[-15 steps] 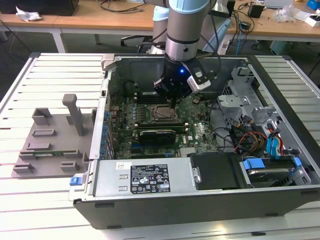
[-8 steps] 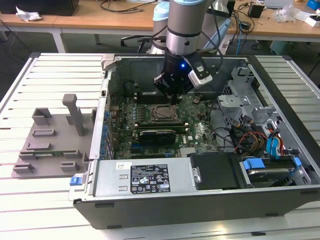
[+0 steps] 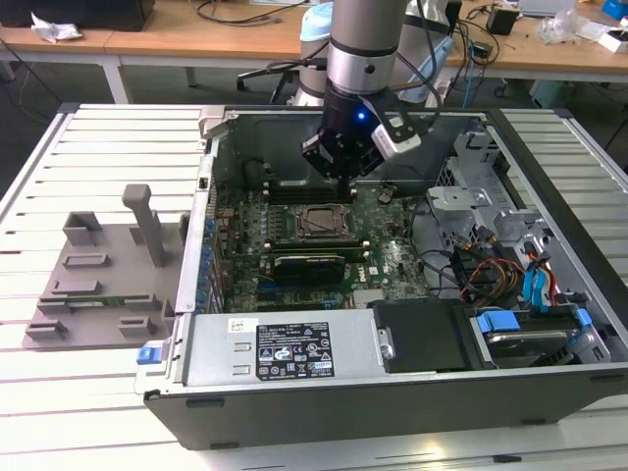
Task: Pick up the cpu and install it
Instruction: 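Install the first cpu locking lever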
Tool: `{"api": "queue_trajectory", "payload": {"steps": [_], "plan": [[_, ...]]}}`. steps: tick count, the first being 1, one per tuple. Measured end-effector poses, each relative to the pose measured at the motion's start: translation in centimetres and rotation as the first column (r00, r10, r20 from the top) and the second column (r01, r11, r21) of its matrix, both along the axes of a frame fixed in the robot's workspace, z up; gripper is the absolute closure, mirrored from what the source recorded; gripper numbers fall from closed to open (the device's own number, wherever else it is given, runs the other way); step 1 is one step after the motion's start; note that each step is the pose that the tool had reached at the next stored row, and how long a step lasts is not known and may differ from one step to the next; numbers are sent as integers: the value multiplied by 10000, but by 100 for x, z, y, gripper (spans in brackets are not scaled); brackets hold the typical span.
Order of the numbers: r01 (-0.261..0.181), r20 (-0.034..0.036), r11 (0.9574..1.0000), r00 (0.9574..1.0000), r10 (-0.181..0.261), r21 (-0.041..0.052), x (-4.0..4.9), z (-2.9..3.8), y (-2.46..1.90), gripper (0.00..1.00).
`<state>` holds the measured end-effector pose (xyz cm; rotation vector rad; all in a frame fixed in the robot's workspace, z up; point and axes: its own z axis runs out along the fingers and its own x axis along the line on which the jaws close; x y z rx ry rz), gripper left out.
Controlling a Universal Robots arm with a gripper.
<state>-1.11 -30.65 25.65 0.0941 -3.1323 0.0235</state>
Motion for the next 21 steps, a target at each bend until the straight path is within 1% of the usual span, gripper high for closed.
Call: {"api": "queue_trajectory", "payload": {"steps": [8,17,21], "plan": [[0,0,10000,10000,0,0,0,59,0,89],[0,0,10000,10000,0,0,0,160,0,89],[0,0,10000,10000,0,0,0,176,0,89]]}}
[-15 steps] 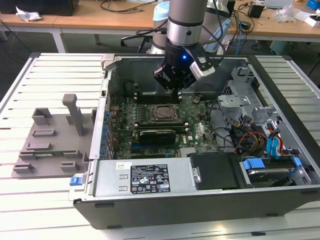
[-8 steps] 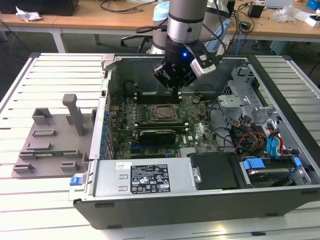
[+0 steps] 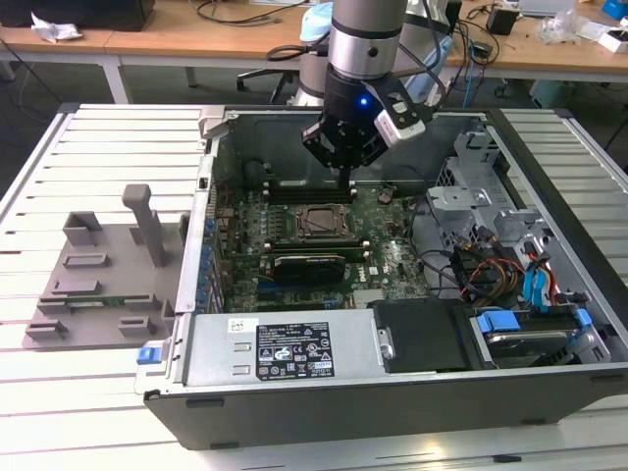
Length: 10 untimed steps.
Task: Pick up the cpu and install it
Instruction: 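Install the second cpu locking lever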
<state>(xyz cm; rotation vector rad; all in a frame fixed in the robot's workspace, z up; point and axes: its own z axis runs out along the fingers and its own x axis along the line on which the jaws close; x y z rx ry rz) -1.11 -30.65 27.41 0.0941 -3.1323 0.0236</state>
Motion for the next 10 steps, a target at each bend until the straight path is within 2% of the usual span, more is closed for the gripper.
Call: {"api": "queue_trajectory", "payload": {"steps": [10], "plan": [[-3,-2,10000,10000,3,-3,1,4,-5,89]]}}
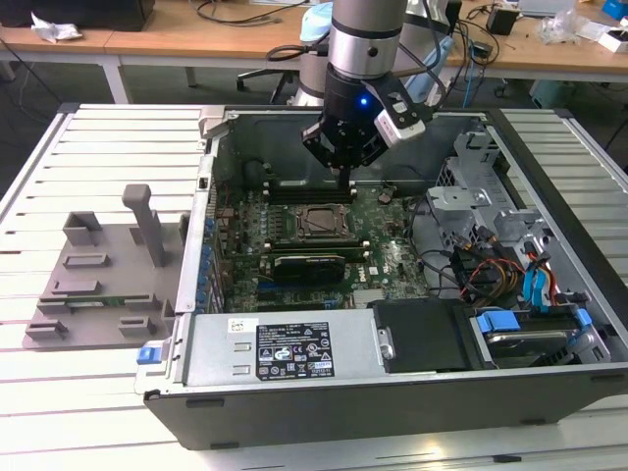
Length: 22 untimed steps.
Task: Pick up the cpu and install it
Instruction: 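Install the second cpu locking lever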
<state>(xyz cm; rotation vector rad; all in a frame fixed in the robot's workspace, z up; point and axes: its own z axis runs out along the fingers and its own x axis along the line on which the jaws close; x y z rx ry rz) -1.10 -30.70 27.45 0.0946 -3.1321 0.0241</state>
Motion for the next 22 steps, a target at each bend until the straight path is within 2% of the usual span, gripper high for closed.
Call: {"api": "queue_trajectory", "payload": {"steps": [2,5,7,9,13,19,22], "plan": [[3,2,10000,10000,-3,3,-1,-1,-14,89],[3,2,10000,10000,-3,4,-1,-2,-80,89],[2,2,10000,10000,-2,4,-1,-2,-107,89],[3,3,10000,10000,-3,4,0,-2,-156,89],[2,2,10000,10000,-2,4,0,-2,-193,89],[3,2,10000,10000,-3,4,-1,-2,-292,89],[3,2,10000,10000,-3,4,-1,-2,-324,89]]}}
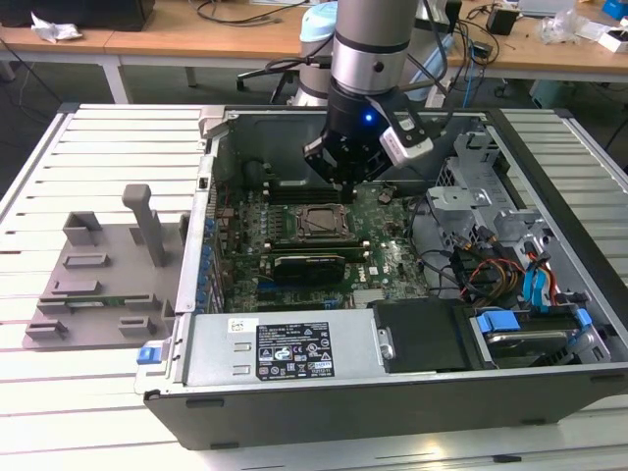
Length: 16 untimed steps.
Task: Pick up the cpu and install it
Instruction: 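Install the second cpu locking lever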
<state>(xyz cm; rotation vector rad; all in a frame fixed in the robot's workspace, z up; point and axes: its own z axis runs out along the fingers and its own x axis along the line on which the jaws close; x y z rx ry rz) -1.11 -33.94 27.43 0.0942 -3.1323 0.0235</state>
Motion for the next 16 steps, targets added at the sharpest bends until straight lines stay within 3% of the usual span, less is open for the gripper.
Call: {"api": "queue_trajectory", "payload": {"steps": [14,16], "plan": [[0,0,10000,10000,0,-1,0,0,-185,89],[0,0,10000,10000,0,0,0,0,-245,89]]}}
